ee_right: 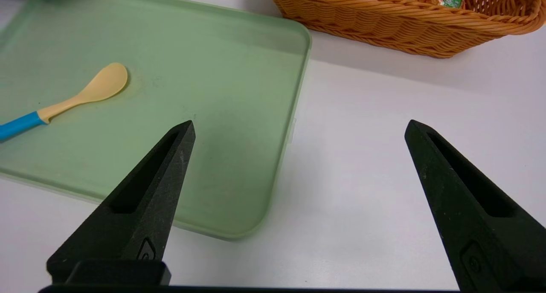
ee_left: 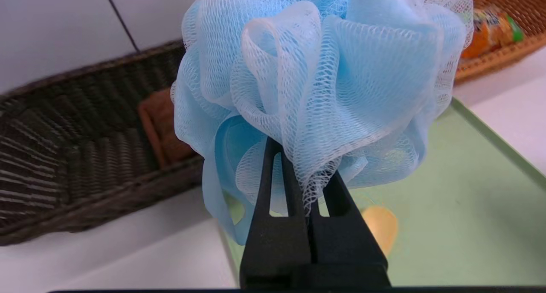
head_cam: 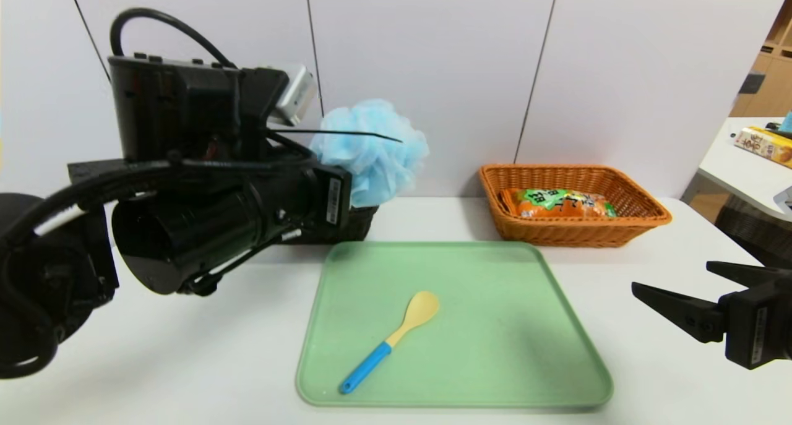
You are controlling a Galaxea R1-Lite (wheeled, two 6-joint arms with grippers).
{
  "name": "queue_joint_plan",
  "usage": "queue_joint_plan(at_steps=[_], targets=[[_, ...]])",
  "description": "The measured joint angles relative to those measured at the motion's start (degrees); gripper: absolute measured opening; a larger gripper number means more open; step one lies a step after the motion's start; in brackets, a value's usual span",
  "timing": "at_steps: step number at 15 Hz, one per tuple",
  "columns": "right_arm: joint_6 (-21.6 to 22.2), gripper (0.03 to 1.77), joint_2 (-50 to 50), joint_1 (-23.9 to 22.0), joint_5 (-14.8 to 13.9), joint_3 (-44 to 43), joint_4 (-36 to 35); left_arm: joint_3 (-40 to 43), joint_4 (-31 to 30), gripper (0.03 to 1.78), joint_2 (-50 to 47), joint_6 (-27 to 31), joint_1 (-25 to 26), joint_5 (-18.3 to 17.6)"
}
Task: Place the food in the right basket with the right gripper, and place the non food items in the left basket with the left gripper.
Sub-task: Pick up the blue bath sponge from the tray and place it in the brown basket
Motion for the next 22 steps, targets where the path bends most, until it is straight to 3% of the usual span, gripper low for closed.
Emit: queue_joint_plan(at_steps=[6,9,12,22], targets=[[-0.4,1.69,-0.09,0.26,0.0,-0.26,-0.02,-7.34,2.01,0.06,1.72,3.19,12.15,-0.4],[-0.41,1.69,-0.15,0.34,0.02,-0.28,0.0,-8.46,5.92,0.06,2.93,3.41,16.24,-1.6],[-0.68,1.69,-0.37,0.37,0.07,-0.2,0.0,-8.79,9.57,0.06,4.13,3.57,18.49,-3.16],[-0.63,1.69,-1.07,0.37,0.09,0.07,0.0,-8.87,9.7,0.06,9.51,6.16,23.02,-3.35]])
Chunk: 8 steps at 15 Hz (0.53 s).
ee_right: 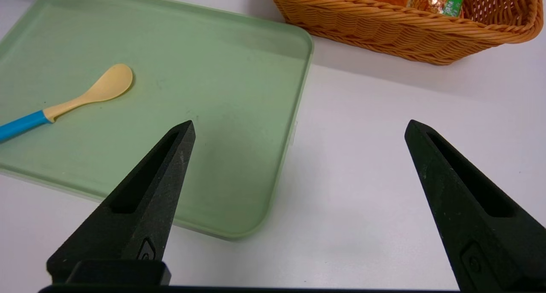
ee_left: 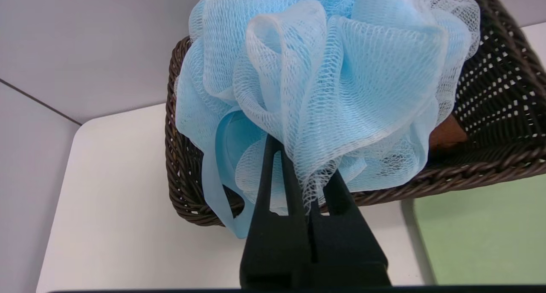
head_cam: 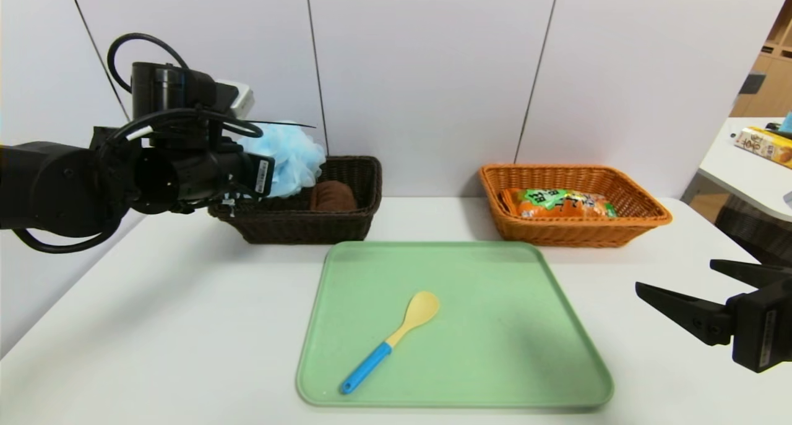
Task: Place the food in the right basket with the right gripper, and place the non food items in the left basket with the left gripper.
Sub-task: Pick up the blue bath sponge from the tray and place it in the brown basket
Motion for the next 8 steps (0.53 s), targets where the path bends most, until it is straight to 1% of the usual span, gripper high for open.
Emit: queue_joint_plan(at_steps=[2,3,6,8], targets=[[-0.07,1.69,-0.01,0.0,-0.01,0.0,0.01,-0.17,0.68,0.06,1.16,1.77,0.91,-0.8],[-0.05,1.69,-0.11,0.0,-0.01,-0.05,0.01,-0.63,2.01,0.06,1.66,2.29,1.34,-1.46],[0.0,1.69,-0.56,0.0,0.0,-0.05,0.0,-3.62,5.01,0.06,2.79,2.51,1.84,-1.71],[0.0,1.69,-0.83,0.0,0.0,0.0,0.0,-5.71,5.77,0.06,3.67,2.71,2.06,-1.72]])
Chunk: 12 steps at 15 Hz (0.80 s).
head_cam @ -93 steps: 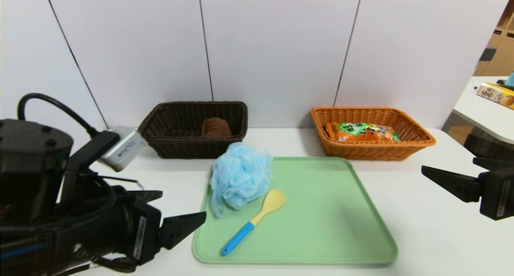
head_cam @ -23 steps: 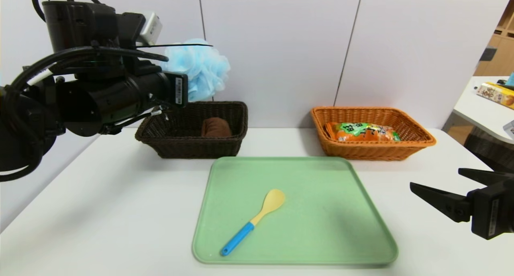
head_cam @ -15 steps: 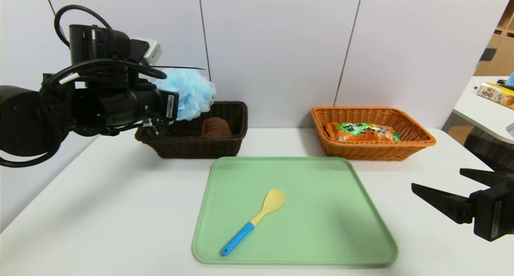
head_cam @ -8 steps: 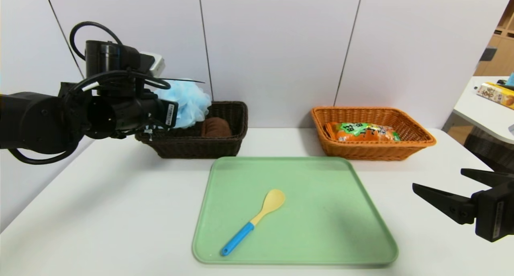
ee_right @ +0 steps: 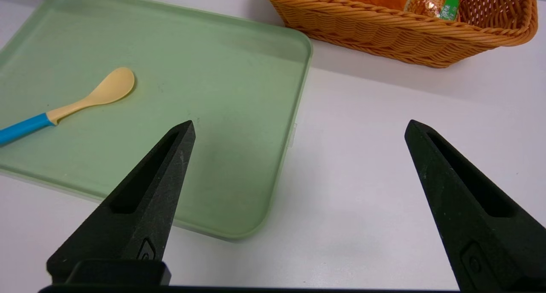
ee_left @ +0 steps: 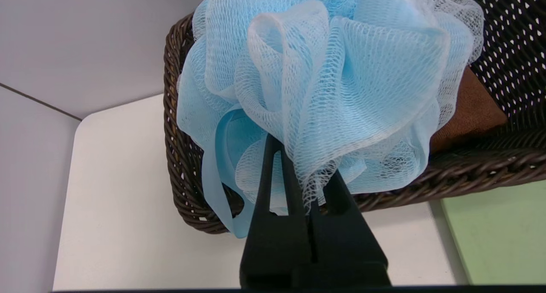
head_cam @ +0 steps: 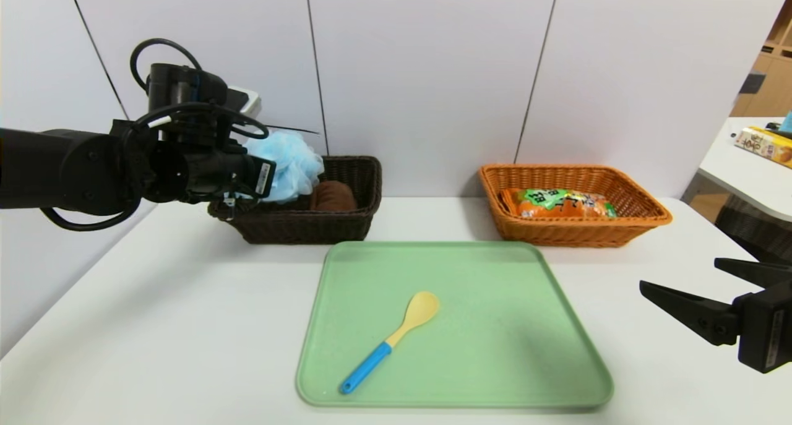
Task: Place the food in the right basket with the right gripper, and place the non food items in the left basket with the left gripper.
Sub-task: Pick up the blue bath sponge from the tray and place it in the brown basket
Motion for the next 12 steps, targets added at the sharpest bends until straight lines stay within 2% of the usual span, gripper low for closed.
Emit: queue_joint_plan(at_steps=[3,5,7,9,12], targets=[[0.02,1.69,-0.41,0.0,0.0,0.21,0.0,-1.19,0.41,0.07,0.9,1.24,0.01,-0.02],[0.02,1.69,-0.63,0.0,-0.01,0.28,-0.02,-1.28,0.13,0.44,1.16,1.88,0.22,0.01],[-0.02,1.69,-0.69,0.0,-0.01,0.28,0.0,-1.3,-0.02,0.73,1.24,1.82,0.26,0.0],[-0.02,1.69,-0.72,0.0,-0.01,0.28,0.0,-1.08,-0.09,0.96,1.35,1.66,0.33,0.04],[-0.27,1.69,-0.74,0.0,-0.06,0.26,0.0,-1.19,-0.15,1.19,0.8,1.74,0.52,0.01]])
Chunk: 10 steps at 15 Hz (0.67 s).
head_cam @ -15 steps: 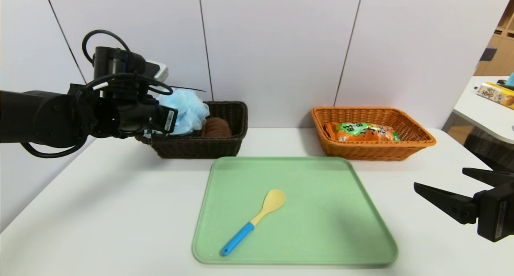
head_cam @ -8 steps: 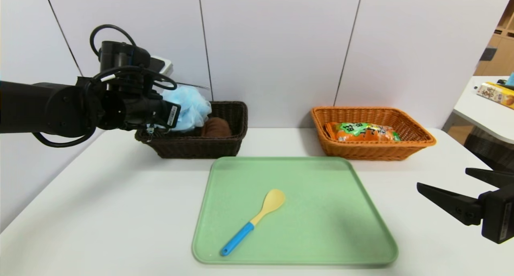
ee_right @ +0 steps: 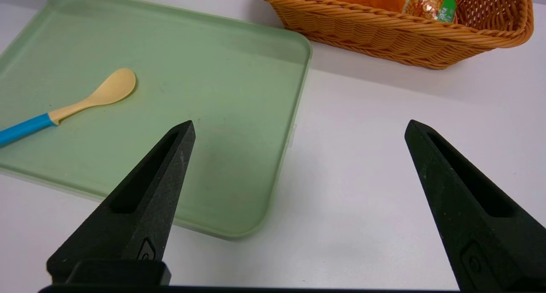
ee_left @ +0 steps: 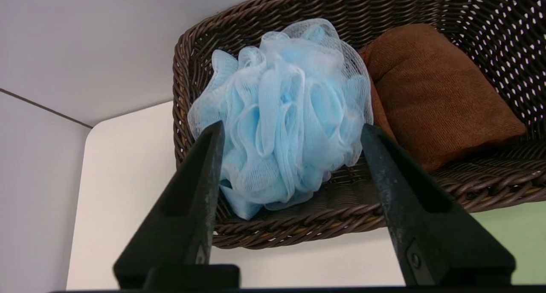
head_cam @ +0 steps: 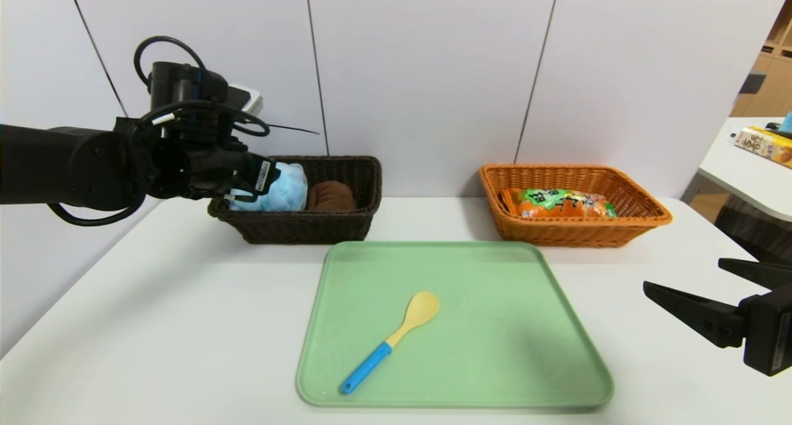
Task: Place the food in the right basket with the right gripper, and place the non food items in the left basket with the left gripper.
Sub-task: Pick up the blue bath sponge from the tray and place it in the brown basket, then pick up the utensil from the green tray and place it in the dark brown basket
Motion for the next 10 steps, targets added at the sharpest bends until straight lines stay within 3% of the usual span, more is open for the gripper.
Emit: queue_joint_plan(at_steps=[5,10], targets=[[-0.41,1.69,-0.06,0.0,-0.02,0.09,0.01,1.52,2.62,1.44,-7.36,-0.22,-5.38,-0.04],[-0.41,1.69,-0.04,0.0,-0.02,-0.35,0.0,5.94,14.13,1.56,-18.22,-4.91,-21.66,0.52]])
